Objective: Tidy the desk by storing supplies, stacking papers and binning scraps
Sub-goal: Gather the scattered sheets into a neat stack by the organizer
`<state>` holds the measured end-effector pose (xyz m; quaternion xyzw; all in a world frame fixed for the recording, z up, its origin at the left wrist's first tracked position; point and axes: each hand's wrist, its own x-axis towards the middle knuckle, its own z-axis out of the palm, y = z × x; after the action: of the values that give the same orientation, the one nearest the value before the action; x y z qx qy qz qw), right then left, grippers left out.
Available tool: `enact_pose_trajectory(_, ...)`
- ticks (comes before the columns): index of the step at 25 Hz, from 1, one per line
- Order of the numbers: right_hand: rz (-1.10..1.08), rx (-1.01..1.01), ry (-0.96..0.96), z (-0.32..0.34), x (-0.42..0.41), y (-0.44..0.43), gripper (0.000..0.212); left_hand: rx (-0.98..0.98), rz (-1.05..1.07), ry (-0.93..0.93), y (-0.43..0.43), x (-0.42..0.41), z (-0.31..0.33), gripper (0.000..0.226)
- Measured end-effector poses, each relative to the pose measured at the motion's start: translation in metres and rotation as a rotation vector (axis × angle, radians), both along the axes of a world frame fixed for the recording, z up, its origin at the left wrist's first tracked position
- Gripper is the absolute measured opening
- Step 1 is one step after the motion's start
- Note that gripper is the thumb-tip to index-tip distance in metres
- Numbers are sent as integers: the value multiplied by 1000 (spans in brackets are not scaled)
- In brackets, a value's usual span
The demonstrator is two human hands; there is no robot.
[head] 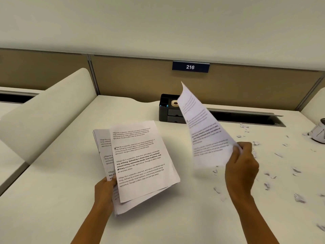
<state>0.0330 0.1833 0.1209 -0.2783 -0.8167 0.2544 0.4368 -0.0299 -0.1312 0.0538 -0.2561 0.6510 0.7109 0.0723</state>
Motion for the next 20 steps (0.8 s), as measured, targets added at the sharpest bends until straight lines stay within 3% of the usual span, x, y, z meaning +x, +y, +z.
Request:
enact_pose_trajectory(4,124,-330,72,19,2,-14,18,8,-11,5,4,2,4,14)
enact_pose_trajectory(9,270,-645,-122,-8,-3,-47,12,17,-73,17,15,8,16,15)
enact_pose_trajectory(17,371,-538,-493,-36,-8,-67,15,33,-135,39,21,9,15,13)
enact_pose_trajectory(20,465,-485,-678,-40,-7,-70,38,38,-158,48,23,8,19,13)
